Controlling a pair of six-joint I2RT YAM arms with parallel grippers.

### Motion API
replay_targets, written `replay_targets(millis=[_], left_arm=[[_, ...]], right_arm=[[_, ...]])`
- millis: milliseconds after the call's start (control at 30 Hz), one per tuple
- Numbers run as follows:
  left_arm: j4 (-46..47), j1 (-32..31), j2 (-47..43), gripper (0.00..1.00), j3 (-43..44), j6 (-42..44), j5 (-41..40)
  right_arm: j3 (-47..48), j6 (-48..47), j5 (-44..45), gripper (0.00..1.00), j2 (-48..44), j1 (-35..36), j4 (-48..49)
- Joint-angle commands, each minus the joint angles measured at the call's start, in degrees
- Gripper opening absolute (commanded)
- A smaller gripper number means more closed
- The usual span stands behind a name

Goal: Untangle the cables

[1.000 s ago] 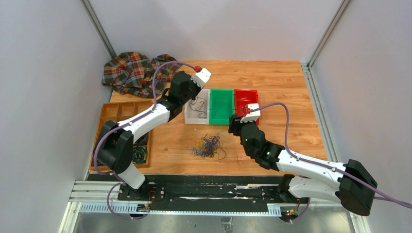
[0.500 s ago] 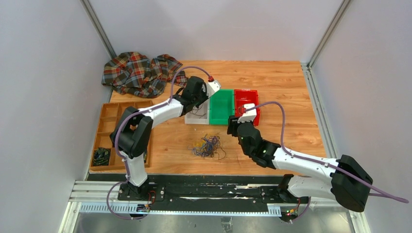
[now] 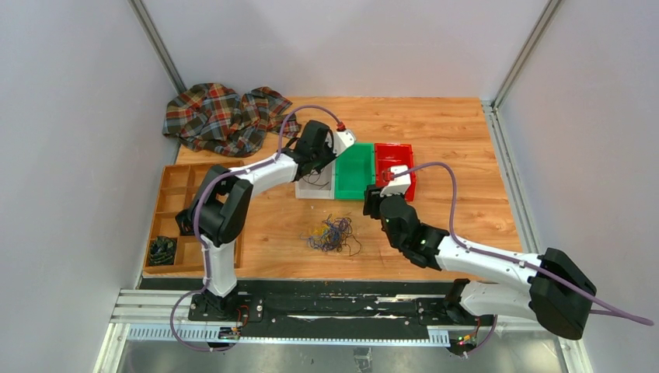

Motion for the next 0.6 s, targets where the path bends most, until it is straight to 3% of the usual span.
replay_targets(millis=[0,133,300,467,567], left_arm=[[-4.35,0.48,0.85,0.14,4.24,0.91,5.05],[-9.89,0.54,0.8,0.29,7.91,1.05,6.41],[-21.1,1.69,-1.69,0.61,13.68,2.73,8.78],[-30.18,2.85,-5.12,0.85,17.4,5.39,9.75],[-40.19,2.94,-6.45,0.93,21.25,6.32,12.29]], right_arm=[[0.6,1.53,-0.36,0.54,-2.49,-0.8,-0.62],[0.42,1.69,-0.56,0.54,-4.42,-0.8,-1.5],[0.5,0.67,-0.3,0.55,-6.28,-0.78,-2.56],[0.84,-0.1,-0.11,0.56,-7.85,-0.8,-3.51],[0.46,-0.32,0.05,0.57,-9.25,-0.89,-4.07]])
